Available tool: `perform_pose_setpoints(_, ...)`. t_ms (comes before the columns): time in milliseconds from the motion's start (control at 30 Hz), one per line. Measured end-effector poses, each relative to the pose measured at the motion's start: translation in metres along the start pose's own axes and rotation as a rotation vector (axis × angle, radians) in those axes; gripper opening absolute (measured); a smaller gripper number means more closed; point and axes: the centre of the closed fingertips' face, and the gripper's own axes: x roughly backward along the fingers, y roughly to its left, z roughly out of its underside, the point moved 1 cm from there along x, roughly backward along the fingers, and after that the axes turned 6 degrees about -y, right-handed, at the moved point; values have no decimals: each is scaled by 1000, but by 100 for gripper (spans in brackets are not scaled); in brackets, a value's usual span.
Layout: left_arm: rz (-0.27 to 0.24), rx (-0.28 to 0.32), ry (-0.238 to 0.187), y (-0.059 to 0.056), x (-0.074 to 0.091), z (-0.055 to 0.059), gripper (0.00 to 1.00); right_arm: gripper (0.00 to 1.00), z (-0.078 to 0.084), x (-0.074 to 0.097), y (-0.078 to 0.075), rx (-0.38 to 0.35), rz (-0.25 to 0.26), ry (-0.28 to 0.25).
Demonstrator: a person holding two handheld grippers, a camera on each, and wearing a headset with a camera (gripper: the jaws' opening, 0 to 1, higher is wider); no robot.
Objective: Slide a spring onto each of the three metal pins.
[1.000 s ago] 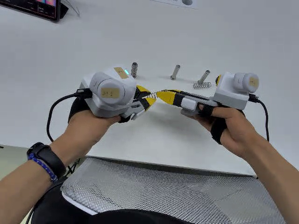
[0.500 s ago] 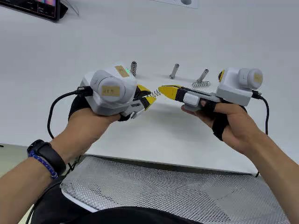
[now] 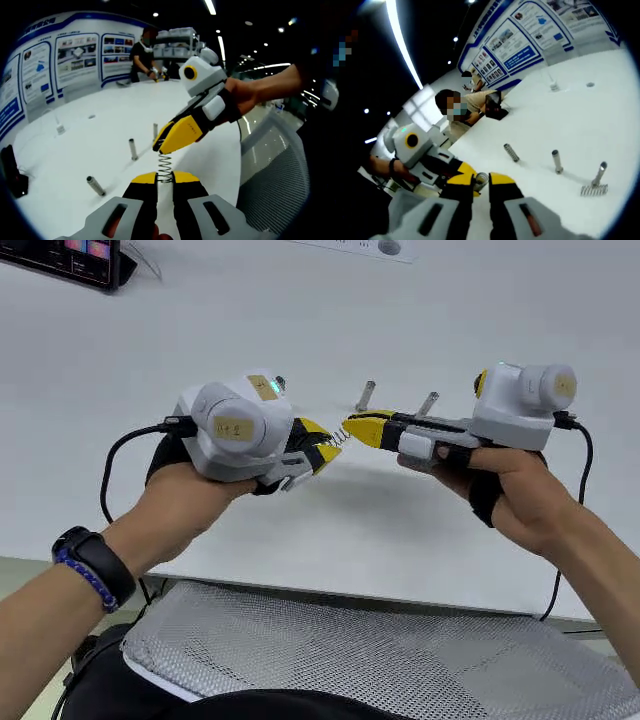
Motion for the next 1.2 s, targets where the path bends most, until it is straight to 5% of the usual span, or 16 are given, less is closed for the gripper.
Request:
perform_pose_setpoints(667,151,-7,-107,-16,-11,-37,10,14,-10,11,18,549,-149,444)
perform_pose_setpoints(1000,189,-36,-125,-21,-11,-47,10,13,-12,20,25,679,-262,607)
perform_pose_setpoints(1200,193,-34,-142,-21,-10,-51,10,13,-15,22,26,708,-278,627)
